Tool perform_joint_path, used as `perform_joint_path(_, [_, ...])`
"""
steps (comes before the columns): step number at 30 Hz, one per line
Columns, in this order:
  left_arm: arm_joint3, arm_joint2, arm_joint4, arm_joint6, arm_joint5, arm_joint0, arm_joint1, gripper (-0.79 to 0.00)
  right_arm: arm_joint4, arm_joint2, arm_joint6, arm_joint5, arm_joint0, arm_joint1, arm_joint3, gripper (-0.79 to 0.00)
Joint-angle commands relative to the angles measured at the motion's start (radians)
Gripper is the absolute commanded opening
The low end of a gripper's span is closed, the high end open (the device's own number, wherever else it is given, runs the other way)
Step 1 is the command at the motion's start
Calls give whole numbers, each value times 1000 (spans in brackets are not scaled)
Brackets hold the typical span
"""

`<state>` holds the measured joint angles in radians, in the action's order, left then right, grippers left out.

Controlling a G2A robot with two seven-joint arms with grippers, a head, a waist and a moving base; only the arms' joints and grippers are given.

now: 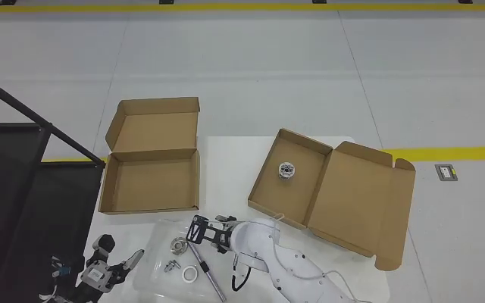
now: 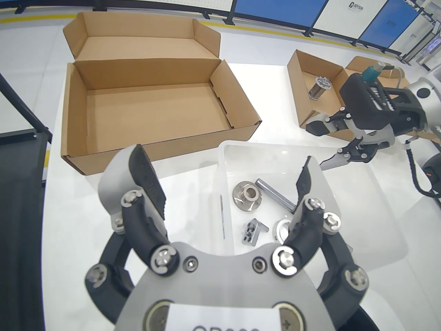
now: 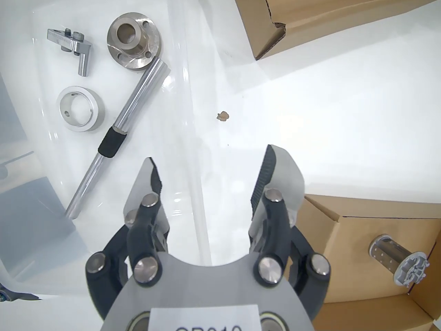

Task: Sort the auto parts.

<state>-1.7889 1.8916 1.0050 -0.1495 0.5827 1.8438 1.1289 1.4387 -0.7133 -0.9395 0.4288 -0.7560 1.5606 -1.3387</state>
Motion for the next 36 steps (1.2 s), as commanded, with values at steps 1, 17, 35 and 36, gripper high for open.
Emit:
perform_joint_path(1, [1,1,-3,1,-1,-2,0,0,-6,-1,-8,7,6,2,5,-785])
perform_joint_path(17, [1,0,-15,7,0,-3,2,0,-19,-13,-23,123,81,11,57,-785])
perform_joint_path(35, [2,-11,-3,10,-6,-7,5,0,-87,-26,-63,225,188,24,143,0])
perform_joint_path(36, [2,-11,-3,8,-4,-6,5,0,-87,-26,-52,218,189,25,143,0])
